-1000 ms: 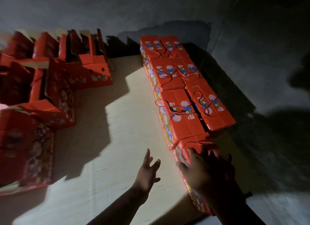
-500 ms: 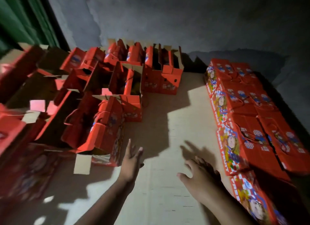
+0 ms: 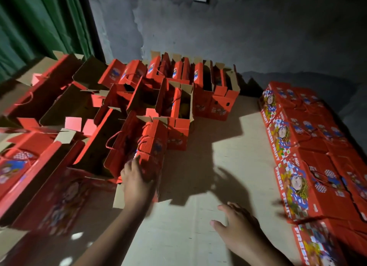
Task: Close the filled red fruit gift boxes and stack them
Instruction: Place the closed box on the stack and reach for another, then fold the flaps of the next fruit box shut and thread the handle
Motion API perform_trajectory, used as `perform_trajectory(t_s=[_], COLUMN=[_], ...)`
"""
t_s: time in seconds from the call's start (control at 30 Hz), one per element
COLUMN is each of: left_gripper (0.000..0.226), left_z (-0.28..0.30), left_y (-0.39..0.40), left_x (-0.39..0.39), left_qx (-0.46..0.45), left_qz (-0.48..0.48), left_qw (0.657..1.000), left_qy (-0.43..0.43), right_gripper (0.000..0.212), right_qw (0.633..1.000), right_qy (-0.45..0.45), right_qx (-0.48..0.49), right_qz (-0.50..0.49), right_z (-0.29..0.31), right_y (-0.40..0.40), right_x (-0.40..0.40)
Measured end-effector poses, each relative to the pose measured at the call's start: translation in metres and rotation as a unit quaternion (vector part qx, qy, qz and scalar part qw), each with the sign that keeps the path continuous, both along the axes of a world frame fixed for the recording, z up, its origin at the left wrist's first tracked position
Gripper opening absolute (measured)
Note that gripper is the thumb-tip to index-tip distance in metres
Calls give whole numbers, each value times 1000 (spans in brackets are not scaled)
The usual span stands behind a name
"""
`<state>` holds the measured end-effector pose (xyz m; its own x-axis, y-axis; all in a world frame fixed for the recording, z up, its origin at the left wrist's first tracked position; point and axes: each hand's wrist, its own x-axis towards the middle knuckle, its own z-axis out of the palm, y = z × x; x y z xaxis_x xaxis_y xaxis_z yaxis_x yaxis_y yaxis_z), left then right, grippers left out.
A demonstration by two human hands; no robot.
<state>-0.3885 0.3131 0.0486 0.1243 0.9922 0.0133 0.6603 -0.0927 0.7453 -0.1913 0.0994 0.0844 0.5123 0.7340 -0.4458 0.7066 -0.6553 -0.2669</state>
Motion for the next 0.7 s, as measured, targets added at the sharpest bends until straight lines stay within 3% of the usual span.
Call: perform_trajectory(t_s=[0.17,0.27,0.33,0.7], left_gripper=[8,28,29,36], left_z=[-8,-20,-27,-29], left_y=[2,8,11,-14], left_x=[8,16,21,22], left_qx=[-65,-66,-88,-78], left_qz=[14,14,10,14], left_qw=[995,998,996,997], left_qy=[-81,-18,11,22], right_gripper=[56,57,58,51], right_qw=[1000,1000,1000,998], right_qy=[6,3,1,27], right_qx=[13,16,21,49], right_qz=[-6,-6,-10,-43], right_z=[2,5,7,5], right_y=[2,1,0,-9], right_x=[-1,1,3,29])
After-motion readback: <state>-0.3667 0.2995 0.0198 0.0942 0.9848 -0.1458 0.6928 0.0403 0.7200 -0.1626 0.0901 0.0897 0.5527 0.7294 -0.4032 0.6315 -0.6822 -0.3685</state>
